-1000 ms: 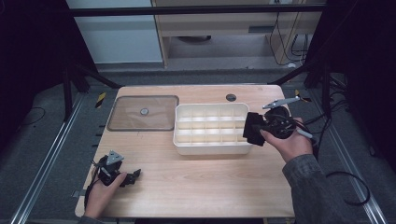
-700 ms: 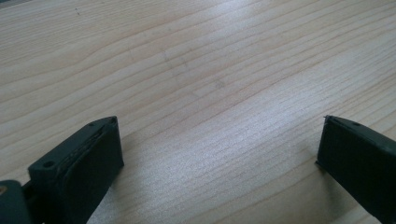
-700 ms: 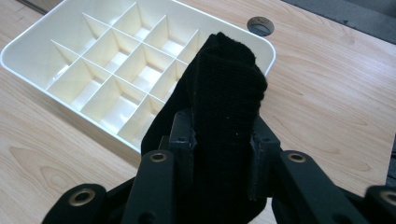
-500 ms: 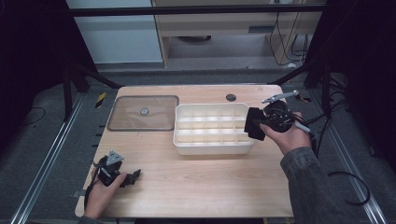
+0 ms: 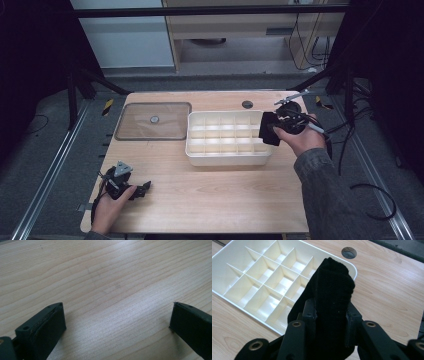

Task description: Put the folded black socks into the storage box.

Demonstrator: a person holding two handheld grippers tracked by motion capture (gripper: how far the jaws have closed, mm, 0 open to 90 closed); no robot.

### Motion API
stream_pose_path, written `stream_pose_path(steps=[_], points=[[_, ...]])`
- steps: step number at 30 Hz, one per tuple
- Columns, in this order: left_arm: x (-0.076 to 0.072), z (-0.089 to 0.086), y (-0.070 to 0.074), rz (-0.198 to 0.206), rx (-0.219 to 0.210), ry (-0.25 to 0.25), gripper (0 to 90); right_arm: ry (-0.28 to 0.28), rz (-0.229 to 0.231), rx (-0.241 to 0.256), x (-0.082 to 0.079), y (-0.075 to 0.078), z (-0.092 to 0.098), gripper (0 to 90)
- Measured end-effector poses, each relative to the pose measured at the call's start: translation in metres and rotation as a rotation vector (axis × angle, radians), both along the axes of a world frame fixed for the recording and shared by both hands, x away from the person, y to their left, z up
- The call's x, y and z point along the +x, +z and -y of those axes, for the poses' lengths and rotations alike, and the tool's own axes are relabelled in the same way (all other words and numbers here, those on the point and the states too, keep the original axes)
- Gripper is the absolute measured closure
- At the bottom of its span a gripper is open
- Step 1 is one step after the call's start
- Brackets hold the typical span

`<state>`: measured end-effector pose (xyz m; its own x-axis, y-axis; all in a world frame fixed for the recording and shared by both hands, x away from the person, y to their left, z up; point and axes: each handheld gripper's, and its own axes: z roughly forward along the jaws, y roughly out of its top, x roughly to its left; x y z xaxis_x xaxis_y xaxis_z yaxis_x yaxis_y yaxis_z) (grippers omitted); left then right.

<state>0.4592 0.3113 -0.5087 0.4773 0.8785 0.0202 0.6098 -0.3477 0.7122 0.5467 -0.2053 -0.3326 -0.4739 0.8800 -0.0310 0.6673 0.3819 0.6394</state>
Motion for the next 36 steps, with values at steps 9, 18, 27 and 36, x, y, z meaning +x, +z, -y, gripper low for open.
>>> stream_pose_path(steps=[9,18,27,36], points=[[0.001,0.001,0.000,-0.001,-0.004,0.007,0.0,0.008,-0.012,-0.015,0.004,-0.003,-0.006,68.9],[0.002,0.002,0.000,-0.002,-0.003,0.007,0.0,0.006,-0.036,-0.030,0.008,-0.010,-0.012,69.0],[0.001,0.002,0.000,-0.002,-0.001,0.005,0.0,0.003,-0.055,-0.048,0.010,-0.021,-0.013,69.0],[0.001,0.001,0.000,-0.001,-0.003,0.003,0.0,0.009,-0.088,-0.077,0.014,-0.040,-0.017,69.1]])
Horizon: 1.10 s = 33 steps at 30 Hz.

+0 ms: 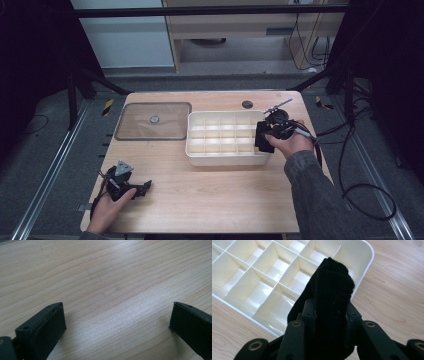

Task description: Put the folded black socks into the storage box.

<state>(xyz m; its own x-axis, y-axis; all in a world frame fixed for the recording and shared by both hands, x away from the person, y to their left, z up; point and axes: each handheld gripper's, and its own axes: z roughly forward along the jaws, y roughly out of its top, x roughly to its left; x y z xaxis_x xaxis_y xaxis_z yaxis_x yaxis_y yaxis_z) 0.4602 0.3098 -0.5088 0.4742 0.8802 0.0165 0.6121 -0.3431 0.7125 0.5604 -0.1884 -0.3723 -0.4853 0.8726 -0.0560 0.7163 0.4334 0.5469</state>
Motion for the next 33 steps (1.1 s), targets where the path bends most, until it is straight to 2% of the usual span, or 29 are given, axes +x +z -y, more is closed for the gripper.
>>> stream_pose_path(steps=[7,25,33], points=[[0.000,0.000,0.000,0.001,-0.001,-0.001,0.0,0.005,-0.014,-0.014,0.003,-0.008,-0.005,69.1],[-0.001,-0.001,0.000,-0.002,0.006,-0.008,0.0,-0.012,-0.012,-0.022,0.007,-0.010,-0.005,69.1],[-0.001,0.000,0.000,-0.001,0.002,-0.009,0.0,0.001,-0.011,-0.036,0.006,-0.012,-0.008,69.2]])
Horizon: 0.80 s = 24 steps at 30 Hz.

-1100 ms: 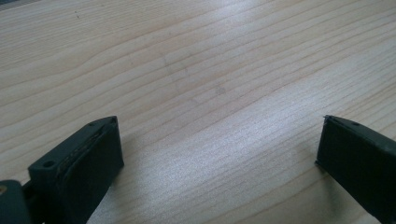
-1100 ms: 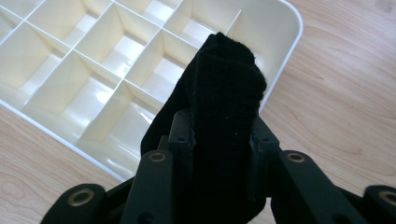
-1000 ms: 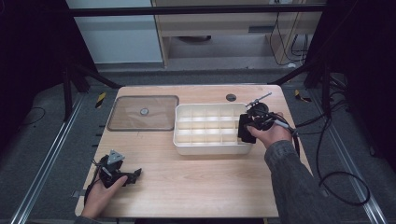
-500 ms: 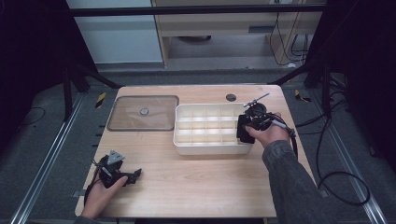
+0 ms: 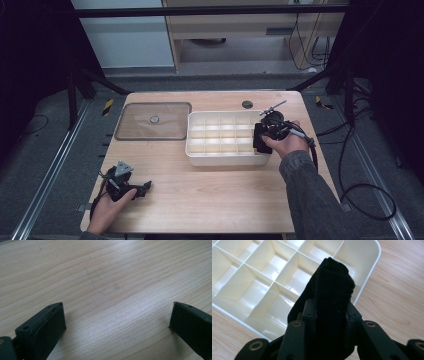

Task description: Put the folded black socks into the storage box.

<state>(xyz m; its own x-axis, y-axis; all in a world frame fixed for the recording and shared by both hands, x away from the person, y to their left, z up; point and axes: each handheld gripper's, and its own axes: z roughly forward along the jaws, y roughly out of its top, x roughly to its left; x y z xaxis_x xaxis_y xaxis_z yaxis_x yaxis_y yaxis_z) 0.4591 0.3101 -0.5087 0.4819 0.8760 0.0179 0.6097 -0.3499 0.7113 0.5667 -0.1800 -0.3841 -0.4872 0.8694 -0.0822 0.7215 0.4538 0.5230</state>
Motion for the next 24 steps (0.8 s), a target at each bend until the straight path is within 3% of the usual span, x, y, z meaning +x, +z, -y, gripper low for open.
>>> stream_pose_path(steps=[7,24], points=[[0.000,0.000,0.000,0.000,-0.001,0.000,0.0,0.014,-0.028,-0.035,0.000,-0.012,-0.006,69.4],[0.000,0.000,0.000,0.000,-0.001,-0.001,0.0,0.046,-0.034,-0.123,-0.005,-0.028,-0.016,70.6]])
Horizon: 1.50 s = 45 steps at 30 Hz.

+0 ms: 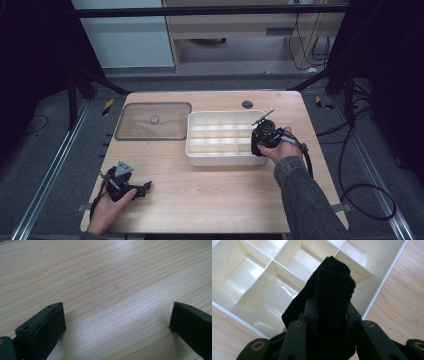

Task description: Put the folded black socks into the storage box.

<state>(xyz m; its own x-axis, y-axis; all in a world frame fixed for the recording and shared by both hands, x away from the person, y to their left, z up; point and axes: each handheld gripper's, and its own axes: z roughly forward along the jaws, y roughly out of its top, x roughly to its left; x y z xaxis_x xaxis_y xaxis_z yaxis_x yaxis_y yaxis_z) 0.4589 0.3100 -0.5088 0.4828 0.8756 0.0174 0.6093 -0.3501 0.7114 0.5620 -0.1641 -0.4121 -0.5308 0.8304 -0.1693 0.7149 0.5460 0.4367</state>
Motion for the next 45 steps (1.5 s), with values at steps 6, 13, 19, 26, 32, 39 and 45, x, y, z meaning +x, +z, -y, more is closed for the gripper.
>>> stream_pose_path(steps=[6,13,19,26,32,39,45], points=[[0.000,0.000,0.000,0.000,0.000,0.000,0.0,-0.006,-0.016,-0.015,-0.002,-0.004,-0.002,71.1],[0.000,0.000,0.000,0.000,0.001,0.000,0.0,-0.018,-0.031,-0.023,-0.003,-0.008,-0.003,71.2],[0.000,0.000,0.000,0.000,0.001,0.000,0.0,-0.023,-0.031,-0.025,-0.005,-0.012,-0.003,71.3],[0.000,0.000,0.000,0.000,0.001,-0.001,0.0,-0.025,-0.041,-0.020,-0.004,-0.013,-0.002,71.1],[0.000,0.000,0.000,0.000,0.001,0.000,0.0,-0.019,-0.031,-0.013,-0.005,-0.013,-0.001,68.8],[0.000,0.000,0.000,0.000,0.001,0.000,0.0,-0.021,-0.021,0.022,-0.005,-0.006,0.004,55.6],[0.000,0.000,0.000,0.000,0.001,0.000,0.0,-0.014,-0.006,0.047,-0.009,0.007,0.006,42.2]])
